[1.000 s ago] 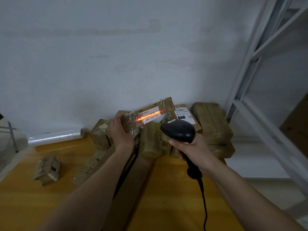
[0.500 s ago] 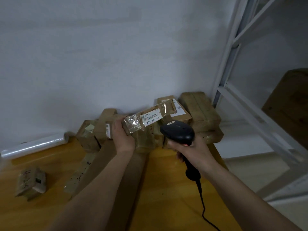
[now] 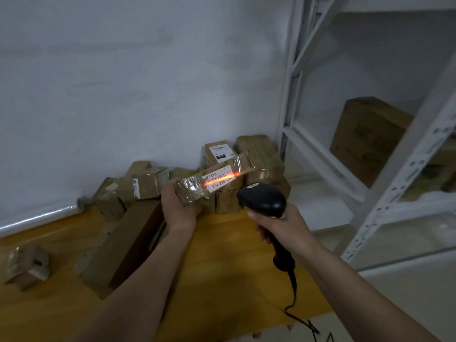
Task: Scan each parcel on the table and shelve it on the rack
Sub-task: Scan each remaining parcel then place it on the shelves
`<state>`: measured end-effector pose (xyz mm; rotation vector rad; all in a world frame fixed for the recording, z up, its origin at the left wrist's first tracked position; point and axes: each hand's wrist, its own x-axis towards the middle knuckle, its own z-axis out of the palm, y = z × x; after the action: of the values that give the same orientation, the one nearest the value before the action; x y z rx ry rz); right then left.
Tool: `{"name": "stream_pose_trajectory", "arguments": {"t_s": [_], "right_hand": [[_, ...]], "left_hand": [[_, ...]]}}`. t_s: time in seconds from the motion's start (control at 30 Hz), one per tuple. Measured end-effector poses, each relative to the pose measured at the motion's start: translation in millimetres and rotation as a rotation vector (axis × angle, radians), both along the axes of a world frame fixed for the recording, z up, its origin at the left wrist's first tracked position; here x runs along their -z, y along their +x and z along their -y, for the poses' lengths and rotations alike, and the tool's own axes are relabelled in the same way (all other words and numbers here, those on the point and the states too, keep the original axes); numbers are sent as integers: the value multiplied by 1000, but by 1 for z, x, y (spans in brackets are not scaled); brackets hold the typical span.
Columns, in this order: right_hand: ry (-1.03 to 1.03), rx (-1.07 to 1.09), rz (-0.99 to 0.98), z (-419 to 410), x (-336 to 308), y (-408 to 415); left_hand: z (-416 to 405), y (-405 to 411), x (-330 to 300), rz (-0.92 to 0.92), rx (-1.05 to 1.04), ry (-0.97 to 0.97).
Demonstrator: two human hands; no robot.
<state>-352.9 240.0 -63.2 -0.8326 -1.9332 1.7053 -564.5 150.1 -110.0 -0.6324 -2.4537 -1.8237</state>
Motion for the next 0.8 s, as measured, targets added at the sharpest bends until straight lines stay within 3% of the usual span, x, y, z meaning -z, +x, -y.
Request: {"name": "stream_pose_trajectory", "arguments": {"t_s": [0.23, 0.5, 0.8], "right_hand": [[-62, 103, -30, 3, -8, 110], [-109, 222, -82, 7, -18, 220], [-121, 422, -165, -1, -20, 343]], "left_hand": [[-5, 107, -6, -38, 127, -192], [-7, 209, -14, -8, 595, -428], [-52, 328, -40, -88, 820, -365]]}}
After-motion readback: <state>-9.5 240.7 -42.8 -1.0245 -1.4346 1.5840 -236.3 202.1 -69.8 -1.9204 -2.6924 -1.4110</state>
